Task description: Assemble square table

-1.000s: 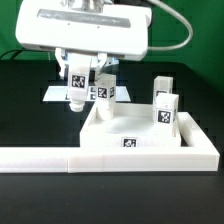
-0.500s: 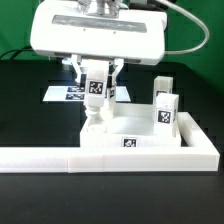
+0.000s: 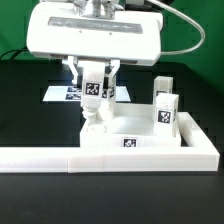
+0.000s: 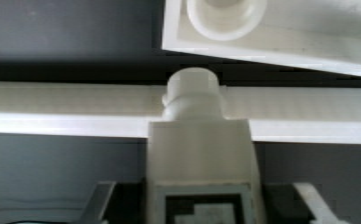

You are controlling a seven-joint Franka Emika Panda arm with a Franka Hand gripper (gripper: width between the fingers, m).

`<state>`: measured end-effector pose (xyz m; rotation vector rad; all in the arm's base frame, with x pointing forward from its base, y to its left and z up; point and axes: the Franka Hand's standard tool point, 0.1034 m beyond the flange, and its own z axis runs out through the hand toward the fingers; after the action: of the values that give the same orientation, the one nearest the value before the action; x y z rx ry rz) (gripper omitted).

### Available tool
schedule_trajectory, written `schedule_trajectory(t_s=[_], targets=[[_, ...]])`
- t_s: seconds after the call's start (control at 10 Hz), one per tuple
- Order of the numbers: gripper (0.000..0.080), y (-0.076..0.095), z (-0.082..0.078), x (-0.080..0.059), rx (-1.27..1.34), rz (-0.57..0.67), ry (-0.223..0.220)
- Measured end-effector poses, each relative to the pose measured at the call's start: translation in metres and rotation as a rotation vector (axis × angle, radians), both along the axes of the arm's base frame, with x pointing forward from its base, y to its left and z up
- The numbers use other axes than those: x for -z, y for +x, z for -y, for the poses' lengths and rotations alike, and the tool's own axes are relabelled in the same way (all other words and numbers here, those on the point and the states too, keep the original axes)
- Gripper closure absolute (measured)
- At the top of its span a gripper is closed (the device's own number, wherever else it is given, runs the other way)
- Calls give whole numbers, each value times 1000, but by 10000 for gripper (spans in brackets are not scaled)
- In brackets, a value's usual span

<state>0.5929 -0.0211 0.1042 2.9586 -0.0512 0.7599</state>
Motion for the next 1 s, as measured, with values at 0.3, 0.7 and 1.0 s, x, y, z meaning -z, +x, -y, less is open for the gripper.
schedule_trajectory(t_s=[0.3, 0.7, 1.0], targets=[[512, -6, 11, 6, 39, 8, 44], [512, -6, 1, 8, 41, 7, 80], [512, -6, -2, 8, 40, 6, 82]])
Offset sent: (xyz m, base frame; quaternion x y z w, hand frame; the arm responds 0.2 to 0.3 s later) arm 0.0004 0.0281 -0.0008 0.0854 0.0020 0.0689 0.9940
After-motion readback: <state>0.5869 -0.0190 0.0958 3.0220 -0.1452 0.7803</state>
